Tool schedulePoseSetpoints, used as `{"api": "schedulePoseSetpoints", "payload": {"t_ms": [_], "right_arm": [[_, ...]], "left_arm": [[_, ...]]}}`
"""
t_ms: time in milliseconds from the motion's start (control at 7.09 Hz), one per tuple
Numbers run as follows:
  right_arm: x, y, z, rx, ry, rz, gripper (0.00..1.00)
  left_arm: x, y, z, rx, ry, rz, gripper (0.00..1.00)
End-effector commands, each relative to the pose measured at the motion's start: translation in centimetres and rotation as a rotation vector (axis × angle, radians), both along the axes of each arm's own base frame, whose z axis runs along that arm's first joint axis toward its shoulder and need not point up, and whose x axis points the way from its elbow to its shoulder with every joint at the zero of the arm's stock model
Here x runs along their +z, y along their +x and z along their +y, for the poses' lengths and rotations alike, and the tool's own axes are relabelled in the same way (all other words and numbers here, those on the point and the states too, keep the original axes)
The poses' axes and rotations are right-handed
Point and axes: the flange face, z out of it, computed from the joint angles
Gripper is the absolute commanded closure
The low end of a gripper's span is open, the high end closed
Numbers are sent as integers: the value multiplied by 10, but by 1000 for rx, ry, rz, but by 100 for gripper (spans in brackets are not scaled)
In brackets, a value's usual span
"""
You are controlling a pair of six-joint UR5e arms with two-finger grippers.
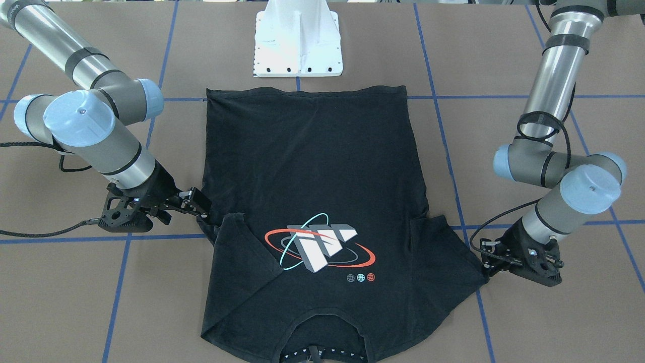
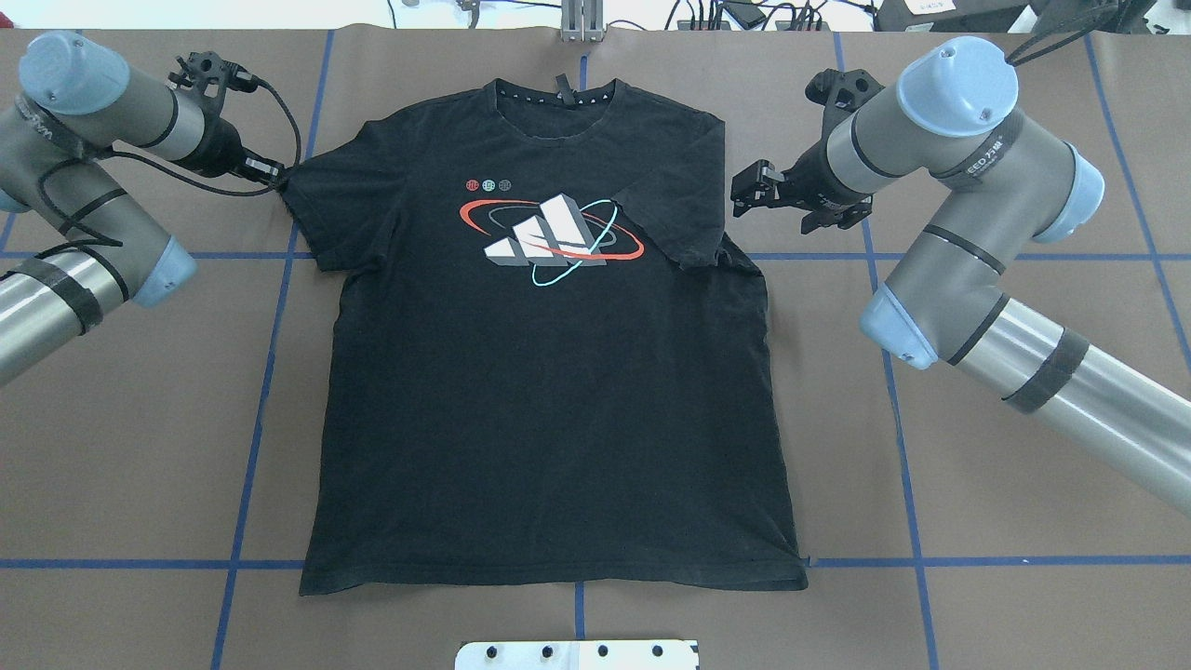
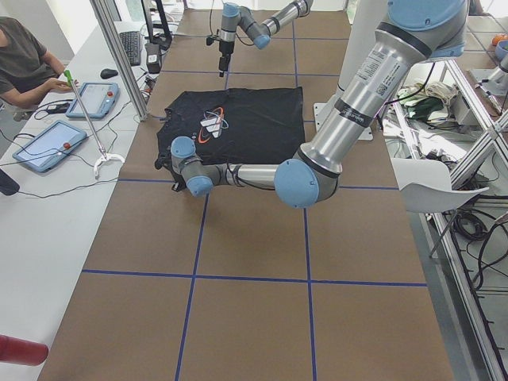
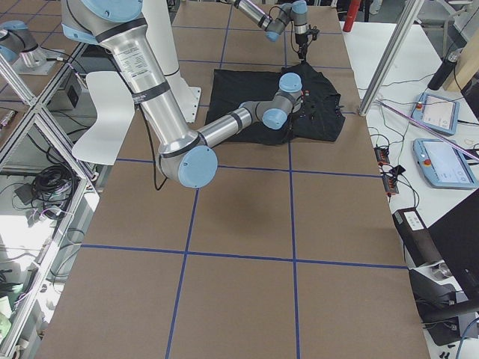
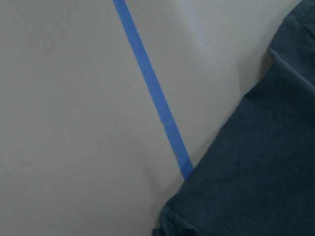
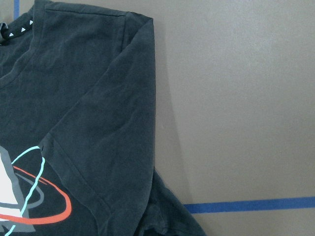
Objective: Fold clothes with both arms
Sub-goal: 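Move the left gripper to the shirt shoulder while the right gripper hovers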
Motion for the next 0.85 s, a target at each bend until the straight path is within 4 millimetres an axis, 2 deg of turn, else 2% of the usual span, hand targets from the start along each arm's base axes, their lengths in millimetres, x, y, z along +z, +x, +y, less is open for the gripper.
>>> {"api": "schedulePoseSetpoints", "payload": {"t_ms": [0,141,282,423,706], "right_arm": [[0,-1,0,-1,-2,1,0],[-2,-1,0,-1,1,-1,0],[-2,-1,0,-1,1,-1,1],[-2,-1,0,-2,2,0,0],[3,-3,-2,-5,0,7,0]], "left_arm": [[-41,-4,1,5,16,63,100],[-77,-20,4,39,-4,145,100],[-100,-16,10,21,-36,186,100],[-136,-10,6,-20,-79,239,100],[-197,59,15,-63,-115,281,100]]}}
